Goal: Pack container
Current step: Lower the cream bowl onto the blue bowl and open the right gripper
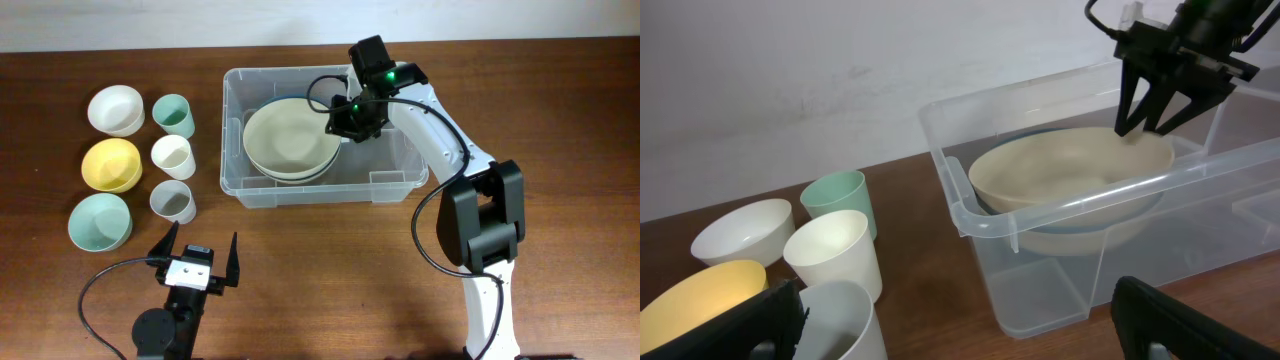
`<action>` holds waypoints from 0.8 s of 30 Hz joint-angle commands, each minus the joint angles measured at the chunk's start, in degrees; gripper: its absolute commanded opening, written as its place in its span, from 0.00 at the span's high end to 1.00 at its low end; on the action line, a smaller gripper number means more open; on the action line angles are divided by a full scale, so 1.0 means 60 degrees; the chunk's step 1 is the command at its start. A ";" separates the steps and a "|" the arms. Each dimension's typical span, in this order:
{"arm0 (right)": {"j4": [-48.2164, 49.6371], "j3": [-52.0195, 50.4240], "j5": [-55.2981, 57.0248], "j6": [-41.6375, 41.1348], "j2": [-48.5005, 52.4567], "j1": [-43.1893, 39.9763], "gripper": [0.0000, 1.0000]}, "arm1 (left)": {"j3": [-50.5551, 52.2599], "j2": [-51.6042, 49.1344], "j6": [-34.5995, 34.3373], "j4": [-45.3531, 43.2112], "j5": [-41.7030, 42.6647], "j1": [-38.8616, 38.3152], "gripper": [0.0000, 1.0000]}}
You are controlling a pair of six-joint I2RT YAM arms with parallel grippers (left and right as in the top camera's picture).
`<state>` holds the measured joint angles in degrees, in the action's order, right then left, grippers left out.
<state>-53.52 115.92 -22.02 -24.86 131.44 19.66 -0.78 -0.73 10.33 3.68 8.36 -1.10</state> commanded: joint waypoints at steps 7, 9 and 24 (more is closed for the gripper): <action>-0.0036 -0.0044 0.0237 0.0109 0.0033 0.0033 0.63 | 0.0047 0.0073 0.0157 0.0036 -0.0036 0.0007 0.00; -0.0036 -0.0044 0.0499 0.0113 0.0033 0.0033 0.63 | 0.0047 0.0073 0.0157 0.0033 -0.0036 0.0007 0.00; -0.0087 0.0681 0.0543 0.0124 -0.0193 -0.0189 0.60 | 0.0047 0.0073 0.0157 0.0033 -0.0036 0.0007 0.00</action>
<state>-53.89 116.60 -19.68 -24.82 131.44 19.42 -0.78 -0.73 10.33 3.68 8.36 -1.10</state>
